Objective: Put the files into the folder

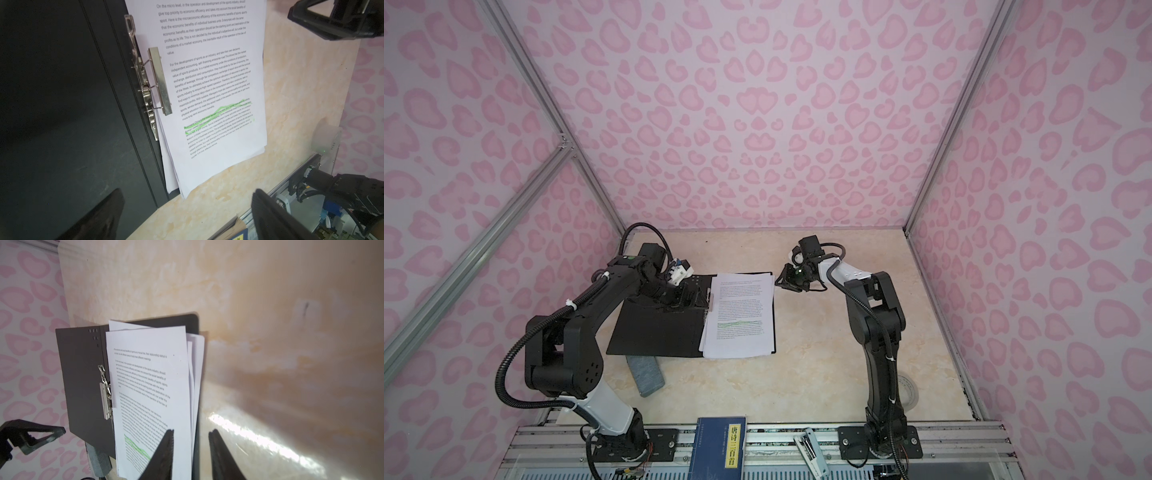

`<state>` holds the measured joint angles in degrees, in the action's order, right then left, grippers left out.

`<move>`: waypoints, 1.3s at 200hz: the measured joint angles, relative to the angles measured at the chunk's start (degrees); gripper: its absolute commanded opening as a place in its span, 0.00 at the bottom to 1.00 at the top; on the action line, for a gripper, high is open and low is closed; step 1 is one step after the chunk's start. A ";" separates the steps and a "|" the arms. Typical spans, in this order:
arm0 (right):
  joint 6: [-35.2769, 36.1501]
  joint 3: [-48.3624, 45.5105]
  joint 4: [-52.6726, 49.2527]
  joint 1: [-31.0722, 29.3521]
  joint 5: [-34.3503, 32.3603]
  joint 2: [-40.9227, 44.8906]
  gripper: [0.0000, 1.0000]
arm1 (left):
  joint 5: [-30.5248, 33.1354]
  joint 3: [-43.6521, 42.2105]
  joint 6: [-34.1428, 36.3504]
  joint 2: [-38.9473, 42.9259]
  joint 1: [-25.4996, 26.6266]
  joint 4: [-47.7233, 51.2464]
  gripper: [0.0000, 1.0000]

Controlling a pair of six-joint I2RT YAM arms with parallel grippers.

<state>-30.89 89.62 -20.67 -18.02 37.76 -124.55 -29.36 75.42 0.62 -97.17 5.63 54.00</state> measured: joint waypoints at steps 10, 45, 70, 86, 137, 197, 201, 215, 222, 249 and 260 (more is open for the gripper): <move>-0.07 1.14 0.02 0.02 0.24 -1.20 0.33 | -0.74 -0.04 0.00 0.00 0.00 -0.02 0.99; -0.48 4.24 -0.22 0.04 1.14 -4.72 0.33 | -3.19 -0.59 -0.04 0.00 -0.02 0.17 0.99; -0.48 5.22 -0.20 0.02 1.62 -5.90 0.33 | -4.00 -0.70 -0.04 0.00 -0.02 0.26 0.99; -0.72 5.84 0.37 -0.02 2.99 -7.02 0.33 | -4.15 -0.70 -0.07 0.00 -0.04 0.26 0.99; -1.53 7.69 2.51 -0.17 5.88 -9.51 0.25 | -4.70 -0.90 -0.24 -0.55 -0.04 0.26 0.99; -2.64 9.20 2.95 -0.22 6.91 -10.84 0.14 | -4.72 -1.05 -0.66 -0.74 -0.04 0.24 0.99; -2.71 9.38 2.97 -0.22 6.99 -10.97 0.13 | -4.72 -1.05 -0.66 -0.79 -0.04 0.24 0.99; -2.82 10.05 2.97 -0.22 7.30 -11.50 0.13 | -4.74 -1.05 -0.66 -1.01 -0.04 0.24 0.99; -2.95 10.32 2.95 -0.22 7.30 -11.65 0.13 | -4.74 -1.05 -0.66 -1.07 -0.04 0.24 0.99; -2.99 10.56 2.93 -0.22 7.45 -11.72 0.15 | -4.74 -1.05 -0.66 -1.29 -0.11 0.24 0.99; -2.99 10.56 2.93 -0.22 7.50 -11.72 0.16 | -4.72 -1.05 -0.66 -1.38 -0.11 0.24 0.99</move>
<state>-33.89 100.18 -17.74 -18.24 45.25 -136.27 -34.09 74.37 -0.03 -98.54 5.52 54.24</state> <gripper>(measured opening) 0.151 0.986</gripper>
